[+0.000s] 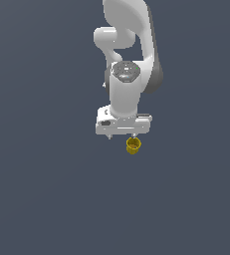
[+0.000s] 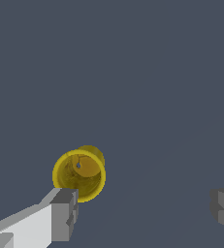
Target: Pick up the object and move it to a goal position.
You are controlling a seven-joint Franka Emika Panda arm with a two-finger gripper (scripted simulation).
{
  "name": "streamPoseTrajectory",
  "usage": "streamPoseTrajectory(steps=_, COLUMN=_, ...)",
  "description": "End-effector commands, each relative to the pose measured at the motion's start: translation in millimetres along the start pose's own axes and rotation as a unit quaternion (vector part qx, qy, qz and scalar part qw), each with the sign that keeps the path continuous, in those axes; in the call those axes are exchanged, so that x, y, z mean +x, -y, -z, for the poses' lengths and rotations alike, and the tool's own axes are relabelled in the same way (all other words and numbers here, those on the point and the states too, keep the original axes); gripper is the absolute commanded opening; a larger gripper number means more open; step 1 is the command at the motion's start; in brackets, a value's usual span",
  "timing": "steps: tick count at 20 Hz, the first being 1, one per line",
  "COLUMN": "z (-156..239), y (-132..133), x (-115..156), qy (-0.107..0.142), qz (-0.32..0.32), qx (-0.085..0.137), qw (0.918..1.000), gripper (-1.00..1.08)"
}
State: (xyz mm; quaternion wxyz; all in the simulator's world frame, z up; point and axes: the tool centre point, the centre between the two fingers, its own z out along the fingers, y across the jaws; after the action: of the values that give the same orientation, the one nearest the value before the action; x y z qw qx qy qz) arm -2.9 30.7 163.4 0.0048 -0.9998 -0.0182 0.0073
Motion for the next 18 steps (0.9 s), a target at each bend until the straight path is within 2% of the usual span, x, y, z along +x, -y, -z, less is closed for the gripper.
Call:
streamPoseTrajectory(steps=1, z=0.0, y=0.0, x=0.0, qy=0.0, qz=0.0, qx=0.0, qw=1.0, gripper=1.0)
streamPoseTrajectory(steps=10, z=-7.1, y=4.2, x=-2.9, qy=0.012, qz=0.017, qx=0.008, qw=0.9998, gripper=1.0)
streamPoseTrajectory(steps=18, z=-9.2, y=6.3, x=-3.3, qy=0.011, qz=0.012, qx=0.007, qw=0.9998, gripper=1.0)
